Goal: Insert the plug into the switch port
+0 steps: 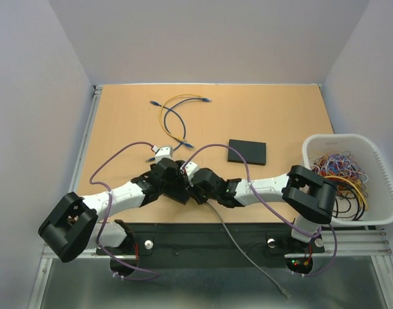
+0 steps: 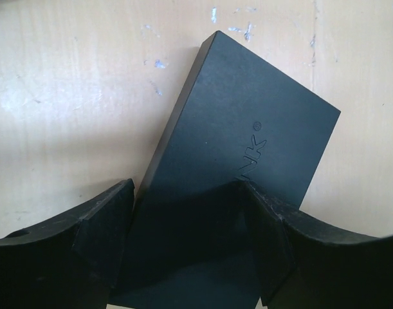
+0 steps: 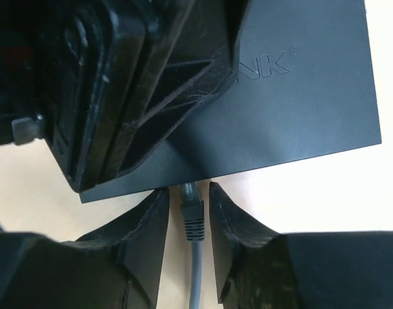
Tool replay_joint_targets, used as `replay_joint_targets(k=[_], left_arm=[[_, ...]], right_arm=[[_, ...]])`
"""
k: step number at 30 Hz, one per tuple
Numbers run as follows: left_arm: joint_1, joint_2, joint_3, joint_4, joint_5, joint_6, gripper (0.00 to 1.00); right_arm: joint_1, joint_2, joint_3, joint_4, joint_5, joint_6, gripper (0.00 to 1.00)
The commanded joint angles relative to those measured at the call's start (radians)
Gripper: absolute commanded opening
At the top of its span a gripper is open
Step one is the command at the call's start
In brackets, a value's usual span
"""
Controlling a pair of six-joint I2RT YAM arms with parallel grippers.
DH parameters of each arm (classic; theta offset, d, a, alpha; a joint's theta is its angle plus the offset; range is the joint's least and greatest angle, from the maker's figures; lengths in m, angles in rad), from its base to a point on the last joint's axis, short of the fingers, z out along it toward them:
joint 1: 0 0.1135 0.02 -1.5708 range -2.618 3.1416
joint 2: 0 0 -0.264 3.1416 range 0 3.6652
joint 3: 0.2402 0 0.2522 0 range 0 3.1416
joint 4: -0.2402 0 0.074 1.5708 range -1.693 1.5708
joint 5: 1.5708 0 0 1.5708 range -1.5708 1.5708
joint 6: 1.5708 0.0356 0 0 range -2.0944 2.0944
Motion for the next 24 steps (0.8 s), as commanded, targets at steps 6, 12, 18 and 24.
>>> replay_joint_targets(k=[6, 12, 18, 24], left_arm=[[0.039, -0.113, 0.082, -0.151, 0.049, 0.016, 0.80], [0.100, -0.108, 0.110, -0.171, 0.045, 0.013, 0.82], [0.146, -0.113, 0.114, -0.186, 0.020, 0.006, 0.82], [0.151, -0.303, 0.192, -0.333, 0.034, -0.030, 0.79]], right_arm=[[0.006, -0.002, 0.069, 0.274, -0.039, 0.033, 0.47], [0.006, 0.007, 0.081, 0.251, -0.029, 0.036, 0.55], [0.006, 0.005, 0.086, 0.237, 0.045, 0.053, 0.55], [0.002, -0.030, 0.156, 0.155, 0.259, 0.075, 0.60]])
